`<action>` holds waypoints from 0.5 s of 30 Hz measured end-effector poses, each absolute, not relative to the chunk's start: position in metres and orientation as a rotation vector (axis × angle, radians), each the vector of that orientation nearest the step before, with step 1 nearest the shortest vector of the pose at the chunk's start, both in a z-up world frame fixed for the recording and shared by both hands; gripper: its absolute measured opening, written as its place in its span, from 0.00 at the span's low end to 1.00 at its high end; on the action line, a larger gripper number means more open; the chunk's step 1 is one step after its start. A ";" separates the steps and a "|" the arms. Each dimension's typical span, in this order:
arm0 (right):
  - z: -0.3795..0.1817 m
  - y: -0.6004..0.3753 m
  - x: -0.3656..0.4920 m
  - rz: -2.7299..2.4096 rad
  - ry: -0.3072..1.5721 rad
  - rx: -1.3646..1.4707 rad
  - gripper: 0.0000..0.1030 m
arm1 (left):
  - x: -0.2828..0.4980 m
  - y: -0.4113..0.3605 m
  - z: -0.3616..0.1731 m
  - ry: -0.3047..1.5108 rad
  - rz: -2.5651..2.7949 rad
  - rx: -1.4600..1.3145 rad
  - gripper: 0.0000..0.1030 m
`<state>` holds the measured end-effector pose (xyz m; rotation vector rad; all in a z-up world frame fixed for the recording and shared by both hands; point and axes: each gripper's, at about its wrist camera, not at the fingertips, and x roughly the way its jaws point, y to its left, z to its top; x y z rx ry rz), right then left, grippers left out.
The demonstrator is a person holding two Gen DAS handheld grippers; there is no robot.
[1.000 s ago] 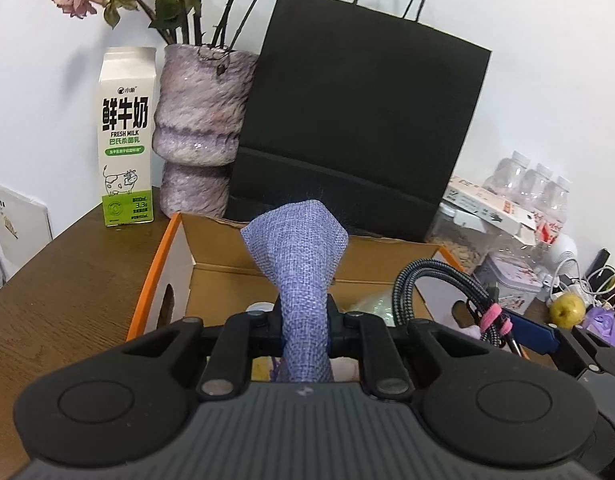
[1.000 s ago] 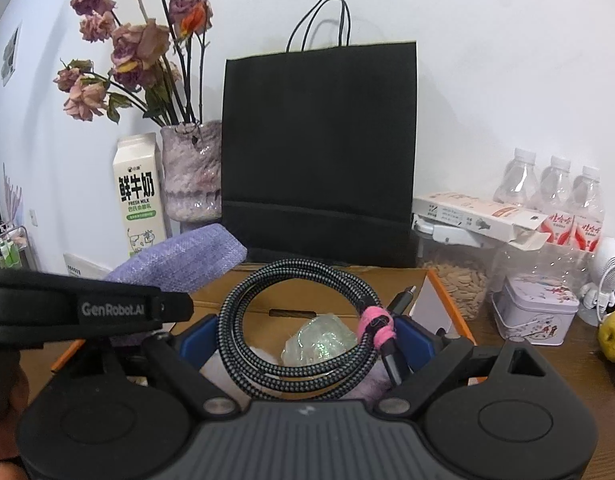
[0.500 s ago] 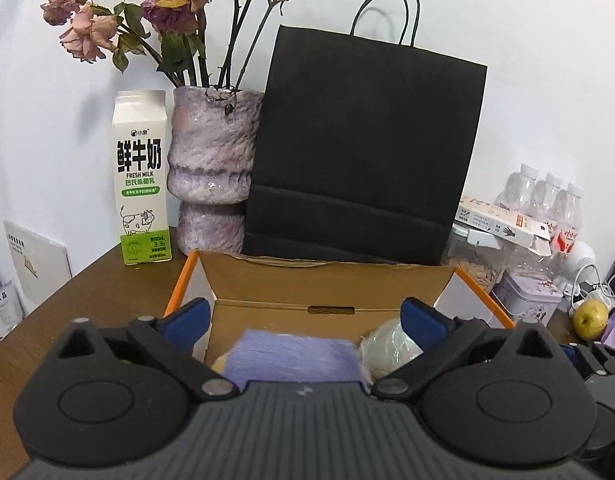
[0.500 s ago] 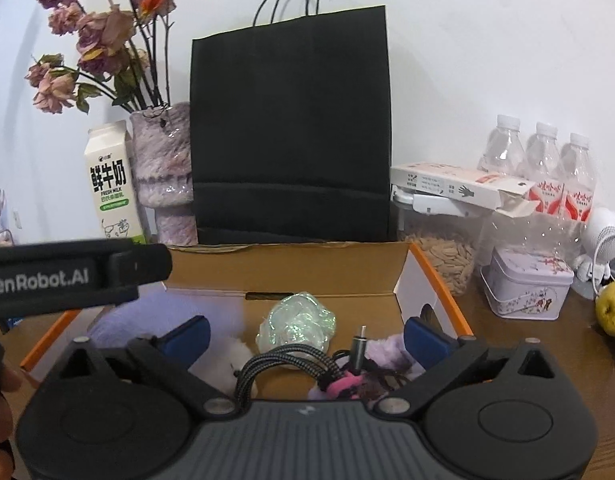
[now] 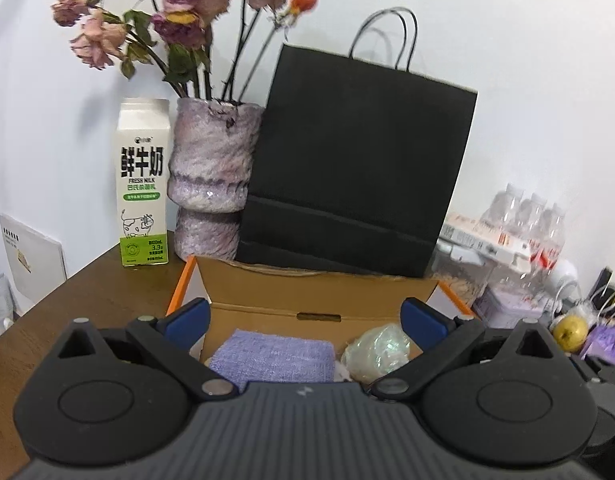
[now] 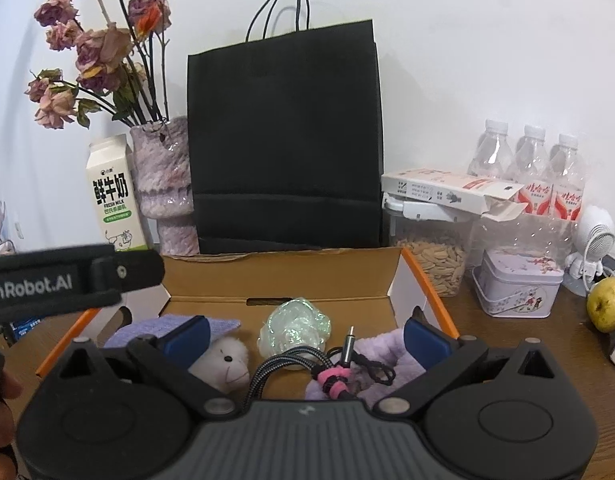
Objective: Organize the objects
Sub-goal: 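Lower the pouch and cable into the box and open both grippers, then withdraw both grippers from the box toward the navy case and white cloth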
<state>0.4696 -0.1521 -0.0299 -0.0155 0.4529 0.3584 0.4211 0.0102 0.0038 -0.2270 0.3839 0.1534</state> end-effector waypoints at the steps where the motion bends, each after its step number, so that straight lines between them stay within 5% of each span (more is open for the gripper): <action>1: -0.028 -0.153 0.467 0.360 0.450 -0.014 1.00 | 0.418 0.011 0.006 0.380 0.155 -0.233 1.00; 15: -0.013 -0.173 0.416 0.385 0.413 -0.025 1.00 | 0.372 0.008 0.019 0.374 0.118 -0.215 1.00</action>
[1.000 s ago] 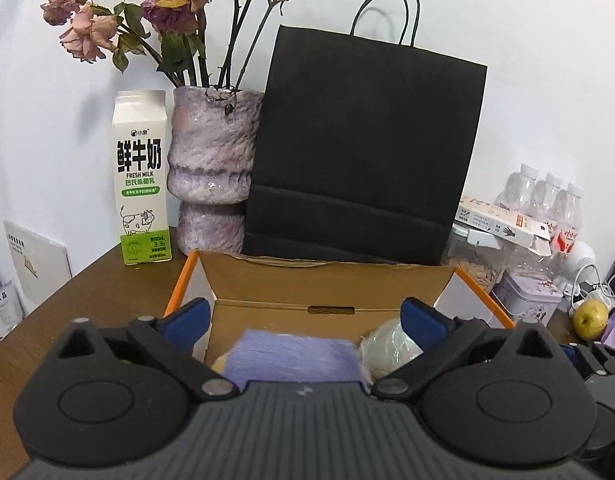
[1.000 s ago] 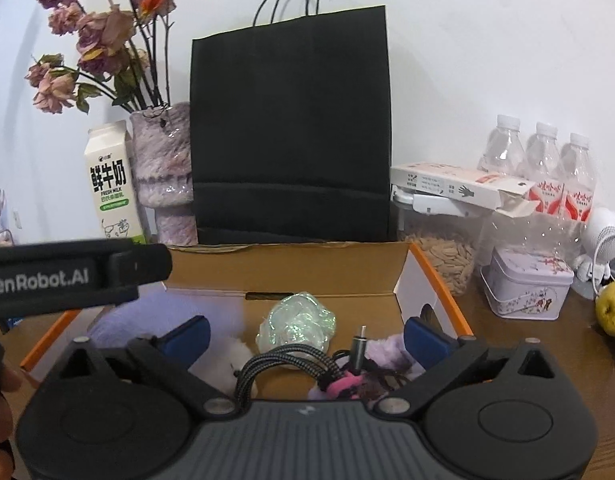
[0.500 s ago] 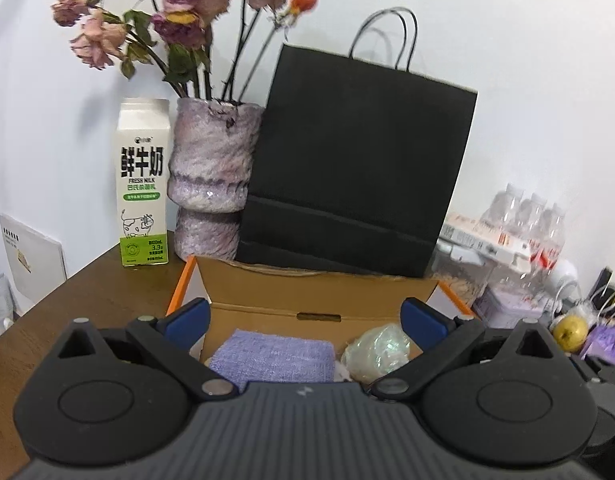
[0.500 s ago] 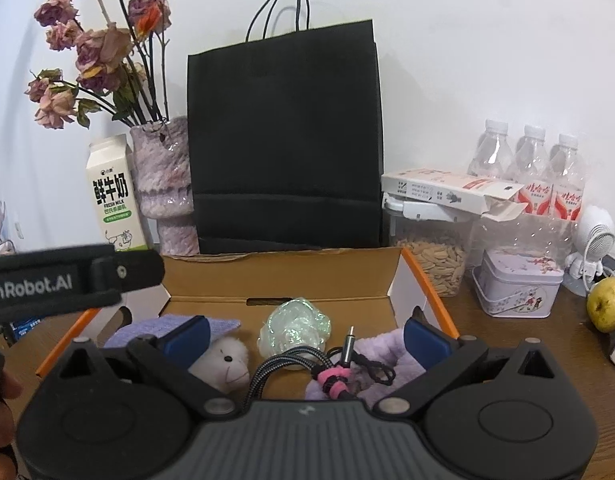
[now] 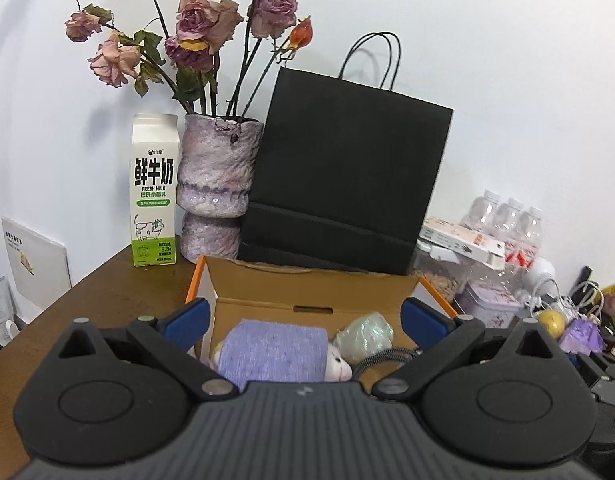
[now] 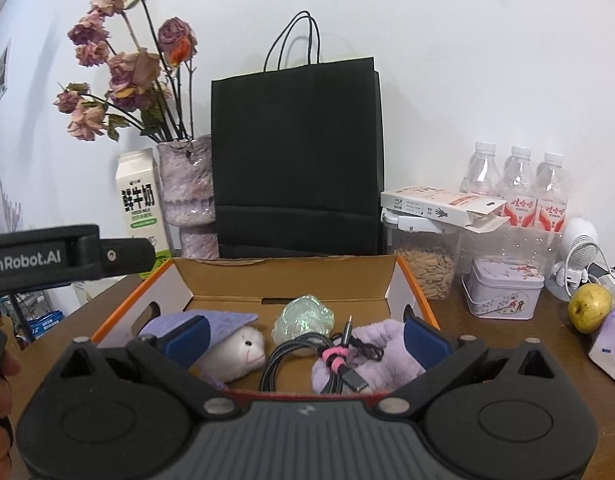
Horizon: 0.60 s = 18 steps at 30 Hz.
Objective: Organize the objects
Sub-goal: 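Withdraw both grippers from the box toward the navy case and white cloth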
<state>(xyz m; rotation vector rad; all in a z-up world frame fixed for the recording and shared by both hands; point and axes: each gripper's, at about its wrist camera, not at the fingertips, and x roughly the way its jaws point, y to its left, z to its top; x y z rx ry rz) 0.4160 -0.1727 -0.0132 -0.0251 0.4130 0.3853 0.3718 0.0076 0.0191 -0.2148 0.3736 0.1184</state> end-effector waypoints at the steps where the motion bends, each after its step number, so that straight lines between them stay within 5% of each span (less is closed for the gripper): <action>1: -0.013 -0.174 0.412 0.380 0.407 -0.025 1.00 | 0.368 0.007 0.019 0.373 0.114 -0.213 1.00; 18: -0.019 -0.188 0.344 0.413 0.395 -0.037 1.00 | 0.307 -0.003 0.018 0.369 0.083 -0.169 1.00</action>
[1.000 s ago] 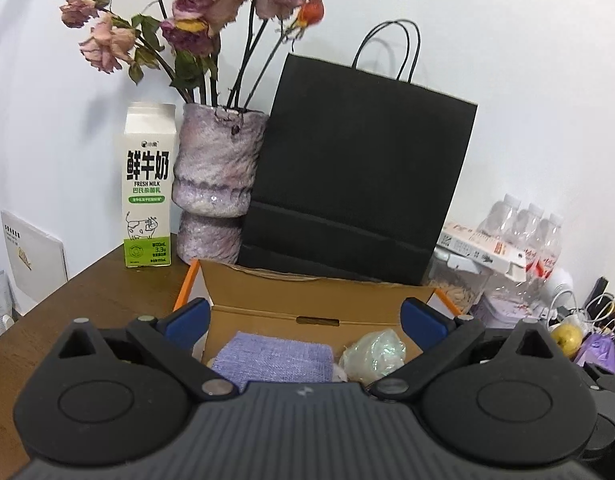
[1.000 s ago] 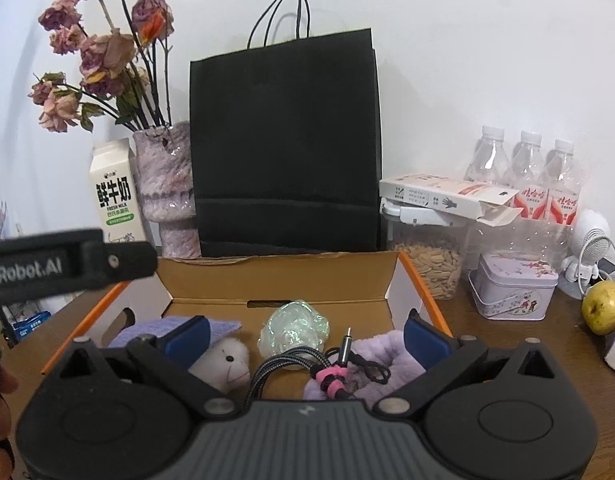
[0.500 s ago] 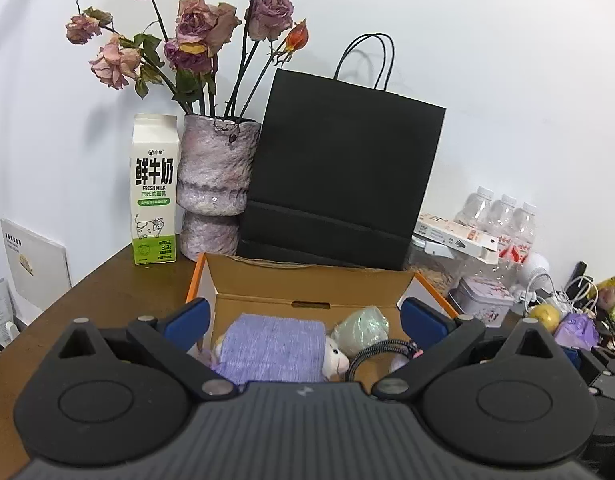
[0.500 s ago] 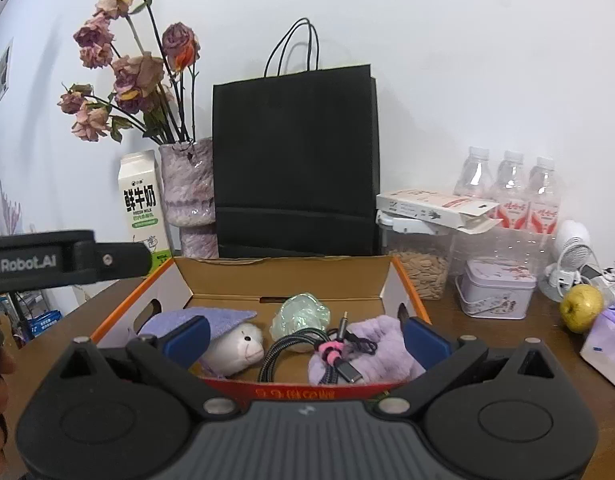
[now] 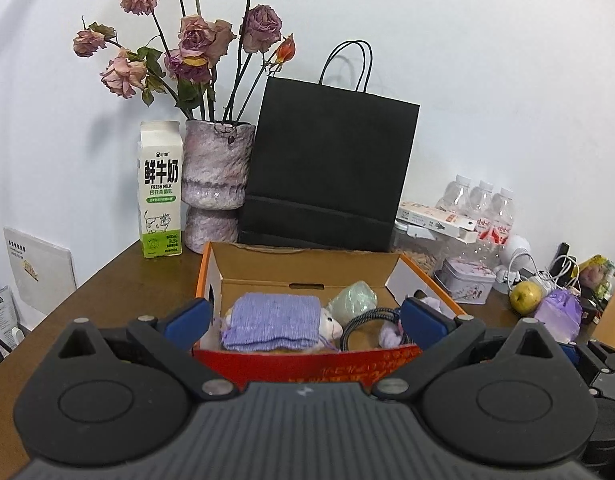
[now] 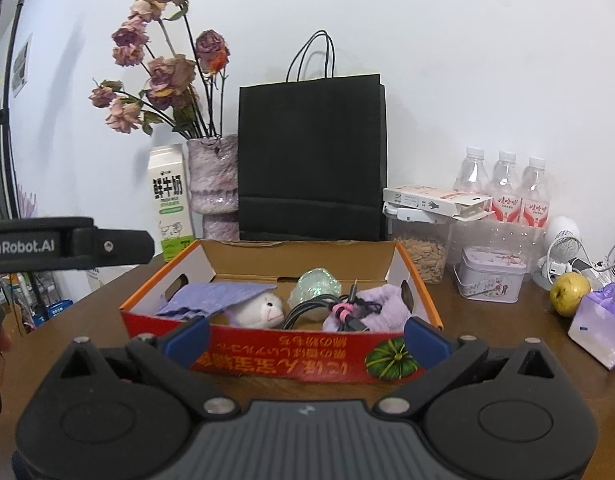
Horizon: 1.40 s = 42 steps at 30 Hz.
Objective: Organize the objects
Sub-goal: 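Withdraw both grippers from the box toward the navy case and white cloth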
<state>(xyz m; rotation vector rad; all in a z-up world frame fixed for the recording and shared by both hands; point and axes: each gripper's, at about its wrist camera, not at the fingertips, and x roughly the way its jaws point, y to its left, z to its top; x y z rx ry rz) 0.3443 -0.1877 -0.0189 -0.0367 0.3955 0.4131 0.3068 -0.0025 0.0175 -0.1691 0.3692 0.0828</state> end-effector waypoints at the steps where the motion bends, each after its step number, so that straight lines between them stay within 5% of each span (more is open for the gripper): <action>1: -0.020 -0.188 0.340 0.413 0.396 -0.033 1.00 | 0.304 -0.003 0.017 0.373 0.082 -0.167 1.00; 42: -0.092 -0.209 0.228 0.412 0.532 -0.053 1.00 | 0.218 0.025 -0.076 0.687 0.115 -0.021 1.00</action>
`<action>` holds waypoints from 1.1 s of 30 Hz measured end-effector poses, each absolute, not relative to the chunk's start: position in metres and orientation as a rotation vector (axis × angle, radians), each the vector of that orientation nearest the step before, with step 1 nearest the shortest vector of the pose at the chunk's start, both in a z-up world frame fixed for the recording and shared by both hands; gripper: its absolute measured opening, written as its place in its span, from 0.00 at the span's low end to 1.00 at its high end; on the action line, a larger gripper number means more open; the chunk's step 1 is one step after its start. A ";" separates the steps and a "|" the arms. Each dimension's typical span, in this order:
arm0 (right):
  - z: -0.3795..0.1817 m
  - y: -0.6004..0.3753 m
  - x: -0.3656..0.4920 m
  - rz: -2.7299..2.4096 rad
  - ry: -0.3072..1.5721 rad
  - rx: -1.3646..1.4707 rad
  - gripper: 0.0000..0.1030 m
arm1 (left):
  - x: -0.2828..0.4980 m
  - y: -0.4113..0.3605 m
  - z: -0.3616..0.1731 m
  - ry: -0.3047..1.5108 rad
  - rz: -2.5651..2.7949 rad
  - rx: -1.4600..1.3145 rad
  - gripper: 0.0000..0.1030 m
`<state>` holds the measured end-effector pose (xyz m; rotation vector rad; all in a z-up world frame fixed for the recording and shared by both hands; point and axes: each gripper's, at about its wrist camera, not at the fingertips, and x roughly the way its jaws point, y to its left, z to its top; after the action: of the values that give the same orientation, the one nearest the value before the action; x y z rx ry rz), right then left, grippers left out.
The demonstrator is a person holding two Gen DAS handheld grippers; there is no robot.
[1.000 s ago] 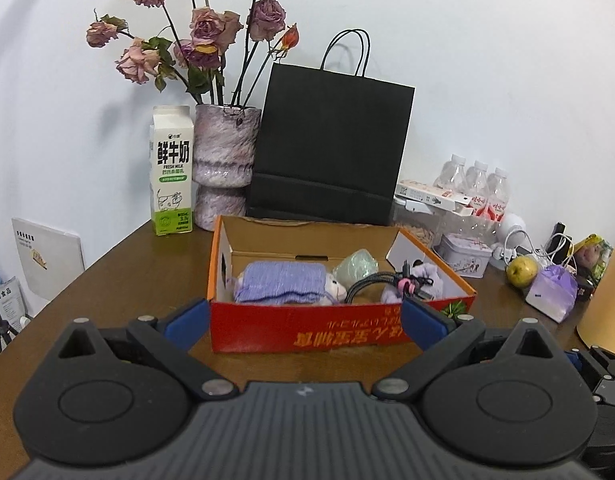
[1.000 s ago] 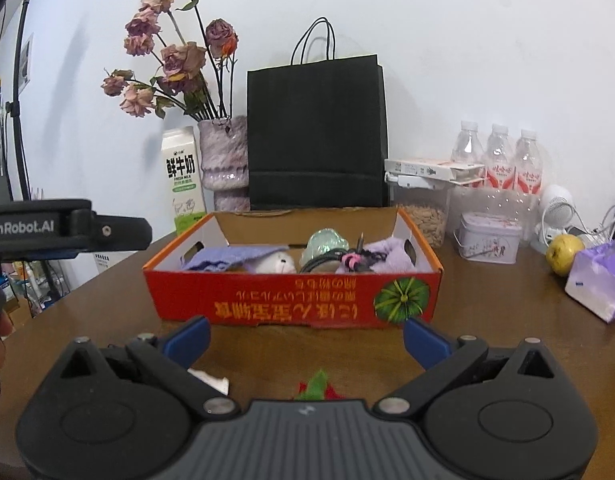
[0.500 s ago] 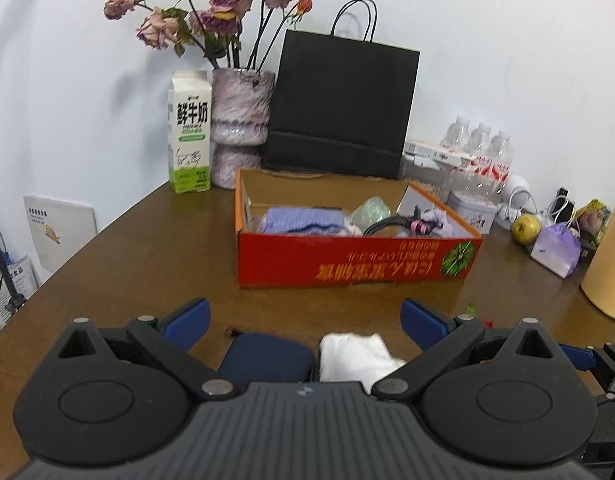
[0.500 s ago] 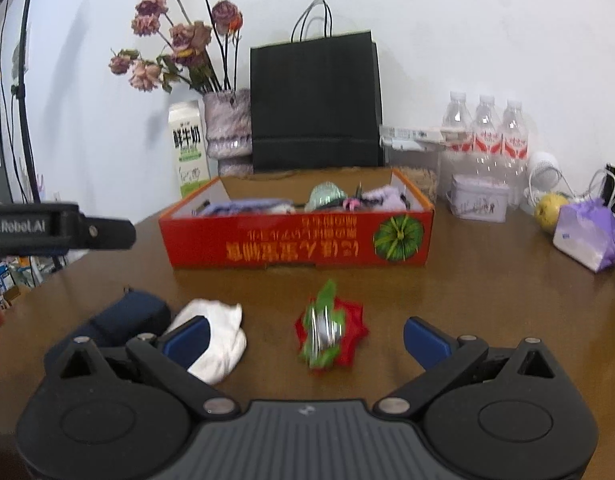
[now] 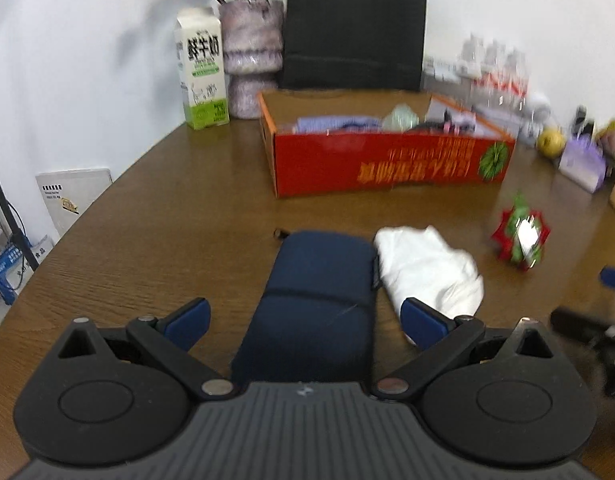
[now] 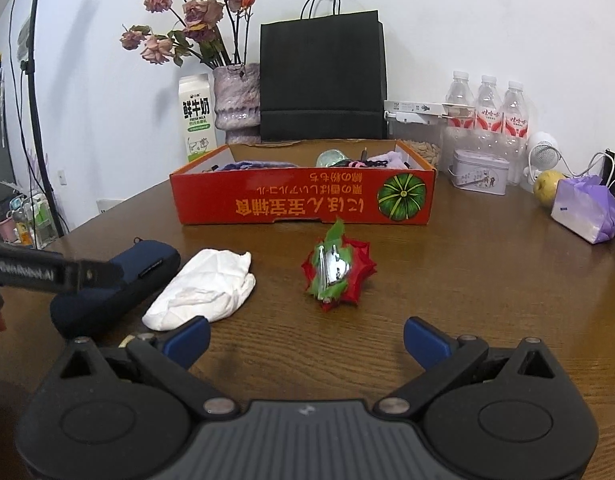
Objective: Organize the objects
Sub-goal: 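Withdraw both grippers from the box toward the navy case and white cloth, then grasp the navy zip case with the left gripper while the right gripper approaches the yellow block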
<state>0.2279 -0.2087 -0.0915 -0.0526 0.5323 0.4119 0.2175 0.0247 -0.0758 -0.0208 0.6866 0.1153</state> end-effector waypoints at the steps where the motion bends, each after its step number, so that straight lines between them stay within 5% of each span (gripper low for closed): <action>1: -0.092 -0.209 0.228 0.411 0.531 -0.053 1.00 | 0.220 0.026 -0.078 0.706 0.110 -0.013 1.00; 19: -0.093 -0.210 0.228 0.393 0.541 -0.054 1.00 | 0.251 0.037 -0.097 0.766 0.007 0.002 1.00; 22: -0.094 -0.211 0.229 0.387 0.547 -0.048 1.00 | 0.244 0.037 -0.096 0.721 0.015 -0.007 0.82; 23: -0.094 -0.212 0.229 0.384 0.550 -0.046 1.00 | 0.241 0.037 -0.093 0.704 0.012 -0.016 0.67; 33: -0.095 -0.207 0.231 0.370 0.565 -0.029 1.00 | 0.207 0.046 -0.076 0.523 0.054 -0.067 0.60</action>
<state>0.2308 -0.2074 -0.0952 -0.0285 0.5650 0.3700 0.2070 0.0460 -0.0763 -0.0671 0.5230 0.0537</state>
